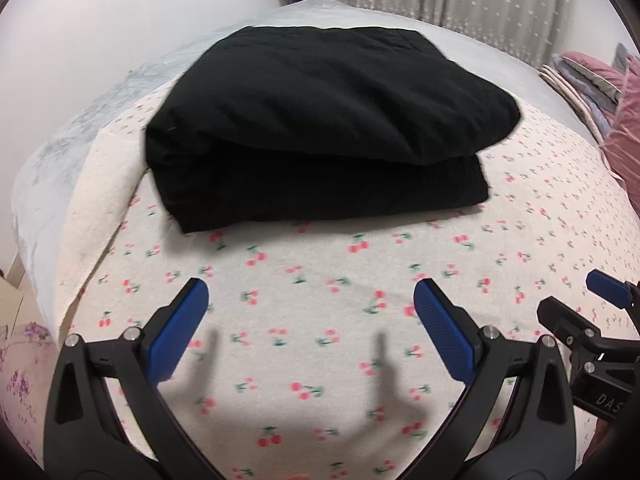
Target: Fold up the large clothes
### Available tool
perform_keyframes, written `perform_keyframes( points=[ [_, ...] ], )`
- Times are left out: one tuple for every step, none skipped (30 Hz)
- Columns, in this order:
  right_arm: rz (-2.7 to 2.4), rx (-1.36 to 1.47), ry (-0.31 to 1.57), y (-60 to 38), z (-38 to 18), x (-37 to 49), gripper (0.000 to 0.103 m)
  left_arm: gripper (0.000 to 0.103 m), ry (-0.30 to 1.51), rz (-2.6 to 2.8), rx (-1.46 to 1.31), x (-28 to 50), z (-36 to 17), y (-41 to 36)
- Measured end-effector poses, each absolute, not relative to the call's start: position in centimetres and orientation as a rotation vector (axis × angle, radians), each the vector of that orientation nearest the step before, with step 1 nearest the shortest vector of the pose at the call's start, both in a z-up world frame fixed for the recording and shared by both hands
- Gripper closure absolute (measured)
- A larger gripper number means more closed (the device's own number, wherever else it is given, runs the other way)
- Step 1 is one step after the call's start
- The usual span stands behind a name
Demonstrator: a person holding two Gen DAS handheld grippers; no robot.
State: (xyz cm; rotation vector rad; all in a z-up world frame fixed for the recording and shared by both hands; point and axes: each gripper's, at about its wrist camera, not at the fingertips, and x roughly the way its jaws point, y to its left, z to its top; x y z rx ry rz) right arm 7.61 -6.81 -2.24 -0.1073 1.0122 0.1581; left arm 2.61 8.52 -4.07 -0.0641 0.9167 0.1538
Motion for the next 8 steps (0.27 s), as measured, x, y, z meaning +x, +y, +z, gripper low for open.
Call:
perform_keyframes(
  points=[
    [0.137,-0.104,0.997,-7.3,-2.0,7.3,0.016,0.001,0.909,0.118,-0.037,2.7,-3.8,7.2],
    [0.115,-0.092,0.976,-8.1,-1.7,7.0,0.016,0.001,0.9,0.086,-0.013,2.7,-3.5,6.1],
    [0.08,-0.078,0.961,-9.3,-1.5,6.6,0.016,0.001,0.885,0.042,0.029,2.6,-3.2,4.2],
    [0.039,-0.067,0.954,-10.4,-1.4,6.4,0.016,0.001,0.864,-0.005,0.076,2.5,-2.9,2.1],
    [-0.02,-0.043,0.95,-12.1,-1.4,6.0,0.016,0.001,0.848,-0.05,0.108,2.4,-2.7,0.4],
    [-0.066,-0.016,0.949,-13.8,-1.5,5.7,0.016,0.001,0.844,-0.108,0.13,2.3,-2.7,-1.5],
    [-0.103,0.012,0.951,-15.4,-1.6,5.3,0.016,0.001,0.853,-0.162,0.139,2.4,-2.8,-3.3],
    [-0.139,0.044,0.957,-17.2,-1.8,4.9,0.016,0.001,0.862,-0.192,0.143,2.5,-3.0,-4.4]
  ],
)
